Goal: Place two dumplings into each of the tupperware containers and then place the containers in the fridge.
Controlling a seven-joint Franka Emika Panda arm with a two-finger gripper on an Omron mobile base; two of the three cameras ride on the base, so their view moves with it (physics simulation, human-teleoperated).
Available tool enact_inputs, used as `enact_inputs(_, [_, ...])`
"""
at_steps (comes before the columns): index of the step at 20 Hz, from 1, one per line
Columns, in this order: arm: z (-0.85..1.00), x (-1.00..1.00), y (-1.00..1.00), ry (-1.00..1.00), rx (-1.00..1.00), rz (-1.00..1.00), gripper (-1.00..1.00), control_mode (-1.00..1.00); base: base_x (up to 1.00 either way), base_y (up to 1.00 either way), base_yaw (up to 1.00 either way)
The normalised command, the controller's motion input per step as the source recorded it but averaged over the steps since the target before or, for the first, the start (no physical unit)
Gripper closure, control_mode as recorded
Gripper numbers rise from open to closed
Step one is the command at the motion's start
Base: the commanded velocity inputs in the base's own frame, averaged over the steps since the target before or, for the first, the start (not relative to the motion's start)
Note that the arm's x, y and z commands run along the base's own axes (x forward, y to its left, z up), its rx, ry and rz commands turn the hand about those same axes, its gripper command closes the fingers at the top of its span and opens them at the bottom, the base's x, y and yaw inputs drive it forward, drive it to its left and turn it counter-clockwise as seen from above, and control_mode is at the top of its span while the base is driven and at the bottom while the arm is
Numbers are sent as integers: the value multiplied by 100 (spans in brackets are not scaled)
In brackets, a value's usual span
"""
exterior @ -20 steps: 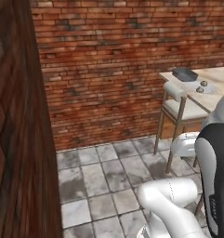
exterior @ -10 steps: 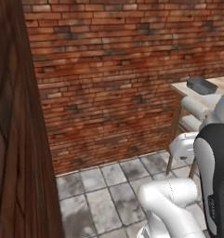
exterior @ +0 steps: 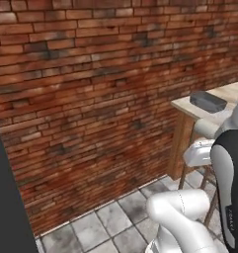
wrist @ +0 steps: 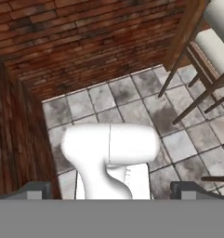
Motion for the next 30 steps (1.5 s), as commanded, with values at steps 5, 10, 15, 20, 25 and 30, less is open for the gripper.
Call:
enact_inputs(5, [0, 0, 0, 0, 0, 0, -100, 100, 60, 55, -76])
enact_inputs(10, [0, 0, 0, 0, 0, 0, -100, 100, 60, 54, -76])
enact_inputs(15, [0, 0, 0, 0, 0, 0, -100, 100, 69, 62, -72])
enact_inputs(20, [0, 0, 0, 0, 0, 0, -100, 100, 73, 63, -64])
enact_inputs(25, [0, 0, 0, 0, 0, 0, -100, 100, 54, 38, -47])
enact_inputs(30, [0, 0, 0, 0, 0, 0, -100, 100, 43, 2, -39])
